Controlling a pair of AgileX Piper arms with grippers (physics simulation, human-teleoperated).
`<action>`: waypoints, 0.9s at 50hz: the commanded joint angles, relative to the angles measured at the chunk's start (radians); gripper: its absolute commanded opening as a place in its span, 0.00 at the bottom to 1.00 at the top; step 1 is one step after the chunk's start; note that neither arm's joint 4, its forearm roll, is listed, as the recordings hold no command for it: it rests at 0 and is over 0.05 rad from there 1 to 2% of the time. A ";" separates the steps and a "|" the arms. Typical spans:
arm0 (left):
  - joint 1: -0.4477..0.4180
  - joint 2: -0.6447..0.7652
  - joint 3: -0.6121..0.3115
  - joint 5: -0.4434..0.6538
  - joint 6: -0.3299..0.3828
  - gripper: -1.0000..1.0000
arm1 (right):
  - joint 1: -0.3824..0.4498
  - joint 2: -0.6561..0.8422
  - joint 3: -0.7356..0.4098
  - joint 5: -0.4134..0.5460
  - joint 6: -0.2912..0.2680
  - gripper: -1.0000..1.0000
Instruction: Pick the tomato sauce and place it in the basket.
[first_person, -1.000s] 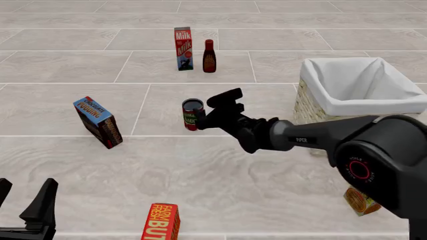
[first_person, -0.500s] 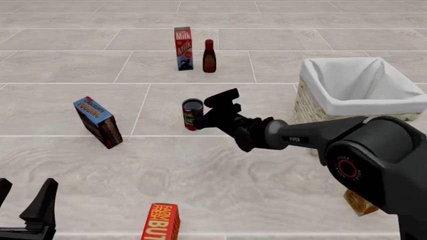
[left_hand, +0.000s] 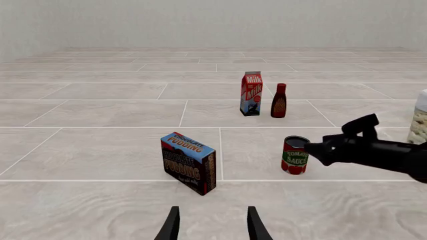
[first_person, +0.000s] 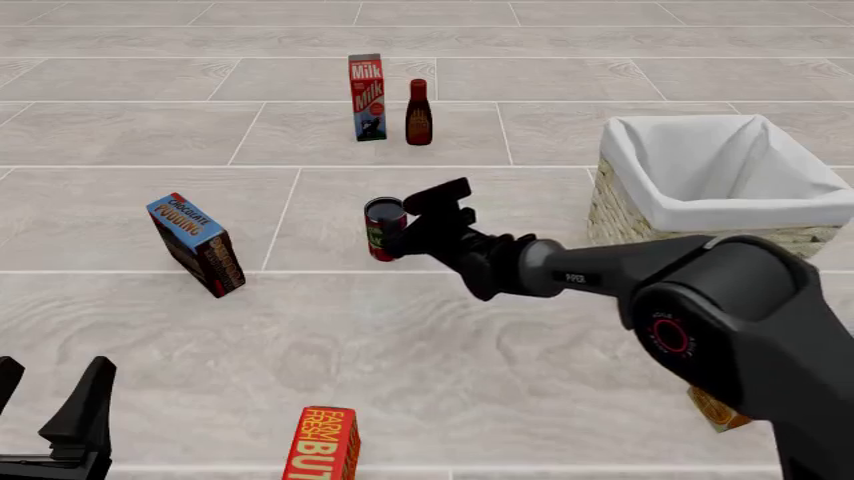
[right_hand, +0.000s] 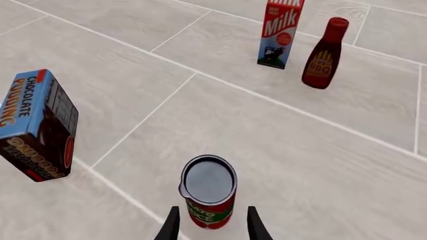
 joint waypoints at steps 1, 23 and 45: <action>0.000 0.000 0.000 0.000 0.000 1.00 | 0.005 0.026 -0.022 0.004 0.004 1.00; 0.000 0.000 0.000 0.000 0.000 1.00 | -0.001 0.066 -0.078 0.026 0.009 1.00; 0.000 0.000 0.000 0.000 0.000 1.00 | 0.008 0.097 -0.110 0.039 0.014 1.00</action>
